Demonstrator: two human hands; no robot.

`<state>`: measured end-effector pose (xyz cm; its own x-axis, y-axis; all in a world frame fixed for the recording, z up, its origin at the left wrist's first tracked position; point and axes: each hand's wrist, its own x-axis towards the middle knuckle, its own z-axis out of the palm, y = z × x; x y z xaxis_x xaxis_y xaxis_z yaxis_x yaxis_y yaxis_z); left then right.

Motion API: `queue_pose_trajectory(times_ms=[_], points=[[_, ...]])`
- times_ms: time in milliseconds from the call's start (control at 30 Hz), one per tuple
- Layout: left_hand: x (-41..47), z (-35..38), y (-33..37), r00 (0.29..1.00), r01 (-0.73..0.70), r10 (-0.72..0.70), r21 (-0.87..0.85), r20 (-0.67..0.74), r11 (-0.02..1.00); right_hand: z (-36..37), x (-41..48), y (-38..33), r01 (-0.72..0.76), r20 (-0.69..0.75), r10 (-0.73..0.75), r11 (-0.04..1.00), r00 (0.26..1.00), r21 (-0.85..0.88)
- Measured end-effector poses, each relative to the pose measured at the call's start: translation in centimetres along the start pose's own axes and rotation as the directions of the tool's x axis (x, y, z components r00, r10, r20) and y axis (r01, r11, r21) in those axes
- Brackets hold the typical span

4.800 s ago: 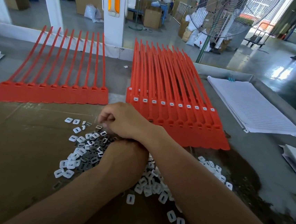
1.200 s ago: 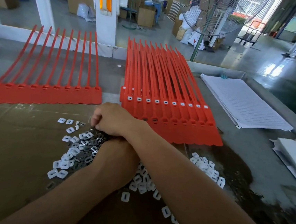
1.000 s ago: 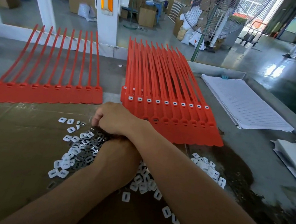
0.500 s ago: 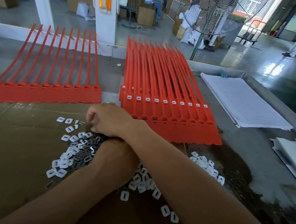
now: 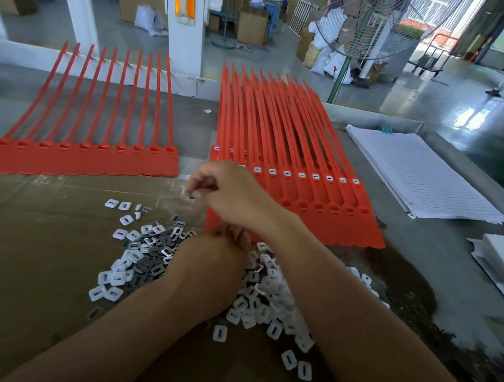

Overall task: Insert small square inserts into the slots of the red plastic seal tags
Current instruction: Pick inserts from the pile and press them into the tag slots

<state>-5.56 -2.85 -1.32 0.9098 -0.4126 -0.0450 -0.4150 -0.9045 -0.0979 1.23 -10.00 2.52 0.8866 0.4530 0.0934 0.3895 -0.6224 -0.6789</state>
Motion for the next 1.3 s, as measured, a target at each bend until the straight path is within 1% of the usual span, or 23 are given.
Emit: queue_pose_trajectory(times_ms=[67,133,200,267,333,433,700,867,1167,1300], points=[[0.0,0.1,0.0,0.998,-0.069,0.068,-0.065,-0.017,0.995,-2.1,-1.3,1.7,-0.054,-0.058,0.053,0.999,0.997,-0.006],[-0.1,0.2,-0.1,0.994,-0.100,0.097,-0.049,-0.048,0.994,-4.0,-2.6,4.0,-0.126,-0.150,0.125,0.992,0.981,0.001],[-0.1,0.4,-0.2,0.994,-0.097,0.094,-0.053,-0.057,0.994,-5.4,-3.8,6.1,-0.200,-0.241,0.208,0.978,0.948,0.058],[0.0,0.5,-0.1,0.995,-0.087,0.085,-0.055,-0.051,0.995,-6.0,-4.7,7.6,-0.248,-0.279,0.272,0.961,0.921,0.120],[0.1,0.4,-0.1,0.997,-0.074,0.073,-0.066,-0.025,0.995,-6.0,-5.2,8.3,-0.276,-0.266,0.301,0.953,0.916,0.127],[0.2,0.3,-0.1,0.998,-0.064,0.064,-0.070,0.000,0.996,-5.7,-5.1,8.8,-0.278,-0.253,0.293,0.956,0.922,0.093],[0.3,0.3,0.0,0.999,-0.049,0.047,-0.105,-0.019,0.993,-5.1,-4.7,9.3,-0.289,-0.280,0.289,0.956,0.916,0.042],[0.2,0.3,0.0,0.999,-0.049,0.047,-0.098,-0.019,0.994,-4.9,-4.5,9.2,-0.308,-0.299,0.302,0.951,0.905,0.029],[0.3,0.3,0.0,0.998,-0.056,0.054,-0.099,-0.028,0.994,-4.8,-4.5,9.1,-0.316,-0.314,0.320,0.946,0.894,0.066],[0.3,0.3,0.0,0.998,-0.056,0.052,-0.099,-0.039,0.994,-5.3,-4.9,9.1,-0.317,-0.283,0.335,0.942,0.899,0.110]])
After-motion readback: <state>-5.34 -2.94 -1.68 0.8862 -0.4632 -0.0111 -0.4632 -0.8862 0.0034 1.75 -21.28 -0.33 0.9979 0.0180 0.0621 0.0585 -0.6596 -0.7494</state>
